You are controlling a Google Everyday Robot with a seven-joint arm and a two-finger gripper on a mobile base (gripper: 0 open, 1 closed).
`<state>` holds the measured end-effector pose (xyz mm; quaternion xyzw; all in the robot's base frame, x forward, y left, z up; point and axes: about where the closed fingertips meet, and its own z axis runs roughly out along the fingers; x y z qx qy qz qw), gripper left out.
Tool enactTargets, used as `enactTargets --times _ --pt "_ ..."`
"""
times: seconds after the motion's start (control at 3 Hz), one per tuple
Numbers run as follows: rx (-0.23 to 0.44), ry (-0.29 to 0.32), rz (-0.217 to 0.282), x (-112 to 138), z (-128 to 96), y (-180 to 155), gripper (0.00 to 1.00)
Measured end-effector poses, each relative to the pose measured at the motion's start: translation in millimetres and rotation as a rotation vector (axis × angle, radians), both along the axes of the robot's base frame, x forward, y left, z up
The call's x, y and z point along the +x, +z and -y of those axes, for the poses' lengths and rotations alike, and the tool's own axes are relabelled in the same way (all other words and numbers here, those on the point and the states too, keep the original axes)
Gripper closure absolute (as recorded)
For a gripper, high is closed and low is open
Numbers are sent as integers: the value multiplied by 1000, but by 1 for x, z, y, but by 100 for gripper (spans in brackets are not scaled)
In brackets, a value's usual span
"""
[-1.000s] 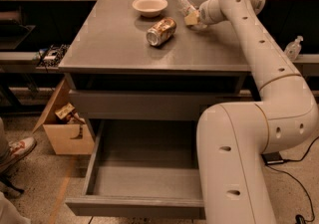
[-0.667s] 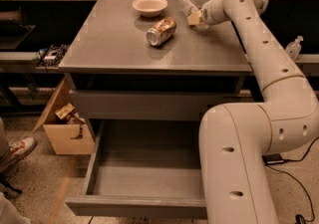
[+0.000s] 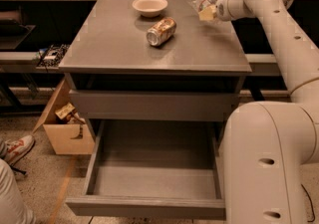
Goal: Place water bottle into middle drawer
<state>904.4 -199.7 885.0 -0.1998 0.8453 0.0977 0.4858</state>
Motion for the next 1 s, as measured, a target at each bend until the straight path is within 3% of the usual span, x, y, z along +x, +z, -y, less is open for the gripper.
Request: enactTargets --times 0.33,0.67,1.0 --pt "0 0 0 0 0 0 100" --pt "-5 37 -13 -19 5 1 100" --pt "0 81 12 -65 22 26 100"
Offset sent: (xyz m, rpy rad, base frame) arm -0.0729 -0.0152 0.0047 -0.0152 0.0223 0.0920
